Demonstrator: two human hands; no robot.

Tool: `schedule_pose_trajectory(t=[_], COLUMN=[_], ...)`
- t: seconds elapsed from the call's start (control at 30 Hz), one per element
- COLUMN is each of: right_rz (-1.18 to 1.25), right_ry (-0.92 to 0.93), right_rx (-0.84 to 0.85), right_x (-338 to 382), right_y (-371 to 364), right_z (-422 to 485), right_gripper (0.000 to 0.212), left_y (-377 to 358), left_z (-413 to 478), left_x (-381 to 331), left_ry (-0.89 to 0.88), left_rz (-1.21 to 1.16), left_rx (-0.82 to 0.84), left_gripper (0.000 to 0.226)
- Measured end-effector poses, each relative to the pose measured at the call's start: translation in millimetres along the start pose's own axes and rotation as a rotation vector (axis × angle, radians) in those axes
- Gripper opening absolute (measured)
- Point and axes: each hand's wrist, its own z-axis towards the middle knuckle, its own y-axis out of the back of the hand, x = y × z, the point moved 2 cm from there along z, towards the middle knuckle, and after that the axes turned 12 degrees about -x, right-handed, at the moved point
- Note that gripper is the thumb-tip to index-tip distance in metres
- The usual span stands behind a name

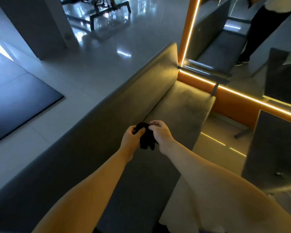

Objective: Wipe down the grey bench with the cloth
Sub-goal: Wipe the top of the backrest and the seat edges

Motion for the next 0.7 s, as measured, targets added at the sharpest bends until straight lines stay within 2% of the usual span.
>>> schedule_pose_trajectory(t=[0.17, 0.37, 0.47, 0.6, 0.7], right_rz=[-0.002, 0.192, 0.262, 0.214, 0.216], right_ry=[0.039, -0.013, 0.004, 0.072, 0.123], right_rx=[-0.078, -0.02, 0.055, 0.079, 0.075], right_x=[0.9, 11.0, 21.3, 40.0, 62.9], right_y=[41.0, 84.4, 106.8, 137.3, 164.5], right_z=[-29.1, -38.9, -25.5, 17.0, 56.5], right_gripper=[0.009, 0.018, 0.032, 0.056, 0.054], left_y=[-16.4, -42.4, -68.1, -117.1, -166.6], left_z=[-44.7, -64.9, -58.4, -38.9, -20.5], left_x=[-13.9, -31.9, -47.3, -70.5, -86.0], left_ry=[0.037, 0.115, 0.127, 0.153, 0.147], left_rz=[-0.134, -0.273, -0.305, -0.323, -0.268], left_rx=[0.0, -0.019, 0.018, 0.131, 0.188], left_gripper=[0.028, 0.037, 0.039, 0.048, 0.057])
